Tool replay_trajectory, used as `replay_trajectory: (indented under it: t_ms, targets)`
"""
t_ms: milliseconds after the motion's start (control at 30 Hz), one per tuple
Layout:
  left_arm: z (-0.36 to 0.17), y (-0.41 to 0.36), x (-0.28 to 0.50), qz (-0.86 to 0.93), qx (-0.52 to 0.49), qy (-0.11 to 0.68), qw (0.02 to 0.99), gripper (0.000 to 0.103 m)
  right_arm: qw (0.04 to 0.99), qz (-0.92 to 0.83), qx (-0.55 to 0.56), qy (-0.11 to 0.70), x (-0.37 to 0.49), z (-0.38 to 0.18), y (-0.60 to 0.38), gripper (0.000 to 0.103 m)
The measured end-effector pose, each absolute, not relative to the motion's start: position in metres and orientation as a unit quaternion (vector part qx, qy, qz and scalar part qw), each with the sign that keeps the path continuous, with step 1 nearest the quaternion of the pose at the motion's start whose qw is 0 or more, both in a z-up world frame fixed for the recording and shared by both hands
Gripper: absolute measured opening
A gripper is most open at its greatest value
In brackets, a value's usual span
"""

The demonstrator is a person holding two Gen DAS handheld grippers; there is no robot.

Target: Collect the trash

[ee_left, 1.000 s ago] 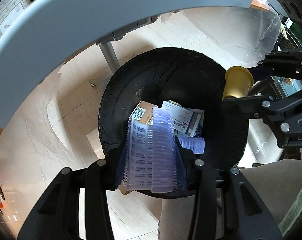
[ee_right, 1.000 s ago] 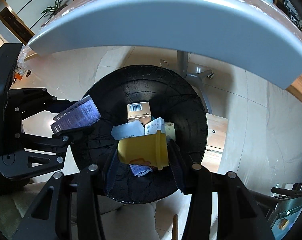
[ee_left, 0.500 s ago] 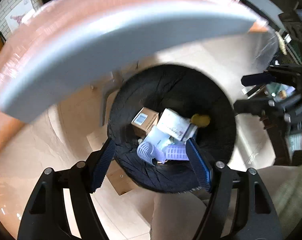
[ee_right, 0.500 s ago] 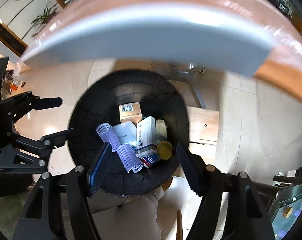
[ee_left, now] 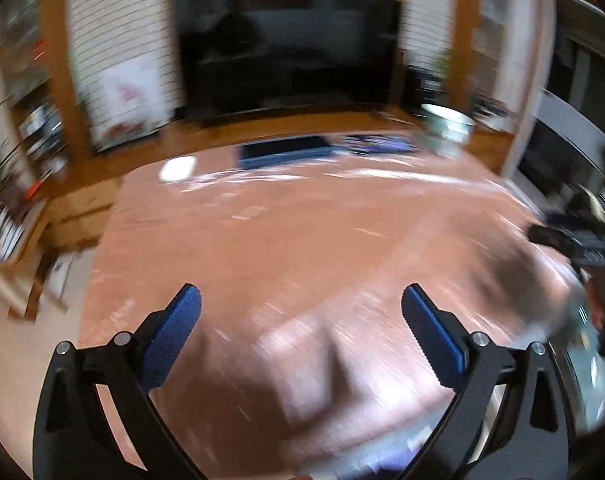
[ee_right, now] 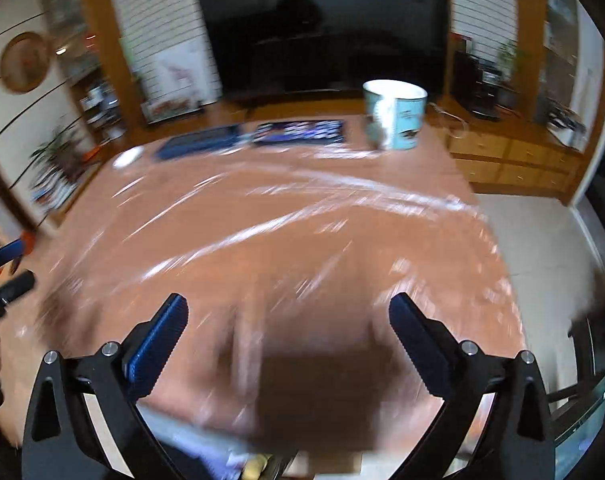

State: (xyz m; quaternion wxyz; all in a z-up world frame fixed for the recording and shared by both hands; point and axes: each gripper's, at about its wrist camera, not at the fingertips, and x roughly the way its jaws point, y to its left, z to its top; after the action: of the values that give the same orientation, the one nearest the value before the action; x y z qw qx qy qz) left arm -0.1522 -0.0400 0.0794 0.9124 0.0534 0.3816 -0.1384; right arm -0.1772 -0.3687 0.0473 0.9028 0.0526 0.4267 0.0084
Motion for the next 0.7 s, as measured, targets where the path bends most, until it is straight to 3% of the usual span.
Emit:
replay_trajectory:
  t_ms: [267,700]
  targets:
    - [0.028,-0.001,-0.036,-0.036,0.005,0.438,0.898,0.101,0.882,-0.059,0.052,0.464,-0.092,-0.005,-0.406,0.099]
    - [0.0,0.015,0.004,-0.007,0.004,0.46,0.888,0.101,0.884,-0.089,0.053,0.456,-0.058,-0.023,-0.429,0.099]
